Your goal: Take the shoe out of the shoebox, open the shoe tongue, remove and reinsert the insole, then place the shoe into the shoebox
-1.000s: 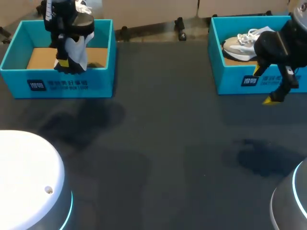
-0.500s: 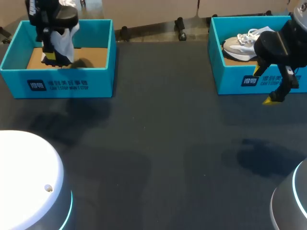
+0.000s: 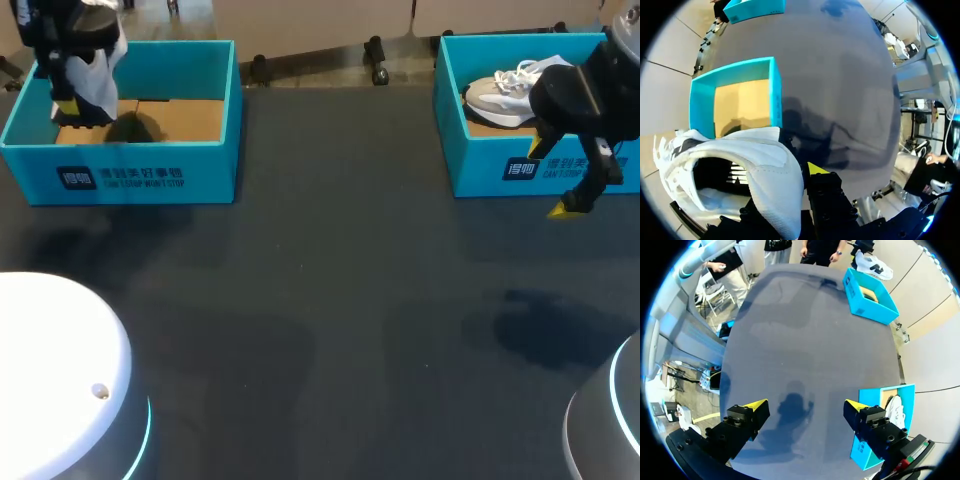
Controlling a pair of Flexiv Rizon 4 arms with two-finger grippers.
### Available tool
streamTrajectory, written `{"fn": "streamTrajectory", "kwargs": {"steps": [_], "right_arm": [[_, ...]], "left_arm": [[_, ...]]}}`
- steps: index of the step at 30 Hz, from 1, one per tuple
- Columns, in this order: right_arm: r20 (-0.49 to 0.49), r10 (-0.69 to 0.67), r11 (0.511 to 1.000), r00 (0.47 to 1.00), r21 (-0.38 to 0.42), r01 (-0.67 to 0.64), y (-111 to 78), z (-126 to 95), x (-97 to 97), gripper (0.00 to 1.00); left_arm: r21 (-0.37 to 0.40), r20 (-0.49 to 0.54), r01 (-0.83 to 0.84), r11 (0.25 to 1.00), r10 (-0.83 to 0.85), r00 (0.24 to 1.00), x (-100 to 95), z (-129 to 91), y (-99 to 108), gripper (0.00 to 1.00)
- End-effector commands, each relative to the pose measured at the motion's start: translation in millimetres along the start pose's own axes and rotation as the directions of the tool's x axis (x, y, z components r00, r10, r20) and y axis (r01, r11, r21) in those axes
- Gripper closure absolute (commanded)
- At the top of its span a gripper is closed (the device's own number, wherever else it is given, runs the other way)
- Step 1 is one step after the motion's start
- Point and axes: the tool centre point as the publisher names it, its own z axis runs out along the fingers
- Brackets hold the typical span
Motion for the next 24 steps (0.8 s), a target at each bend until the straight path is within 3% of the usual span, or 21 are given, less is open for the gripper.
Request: {"fn": "streamTrajectory", "kwargs": {"steps": [1, 6, 24], "right_arm": [[-0.004, 0.001, 1.000, 1.000, 0.003, -0.001, 1.1, 1, -2.0, 0.00], [-0.004, 0.001, 1.000, 1.000, 0.003, -0.001, 1.1, 1, -2.0, 0.00], [-0.004, 0.001, 1.000, 1.000, 0.003, -0.001, 1.1, 1, -2.0, 0.00]], "left_arm": [[0.025, 0.015, -0.015, 1.000, 0.014, 1.000, -9.6, 2, 20, 1.00], [0.035, 0.026, 0.000, 0.999, -0.001, 1.000, -19.5, 4, 37, 1.00], [0.035, 0.026, 0.000, 0.999, -0.001, 1.000, -19.5, 4, 37, 1.00]]}}
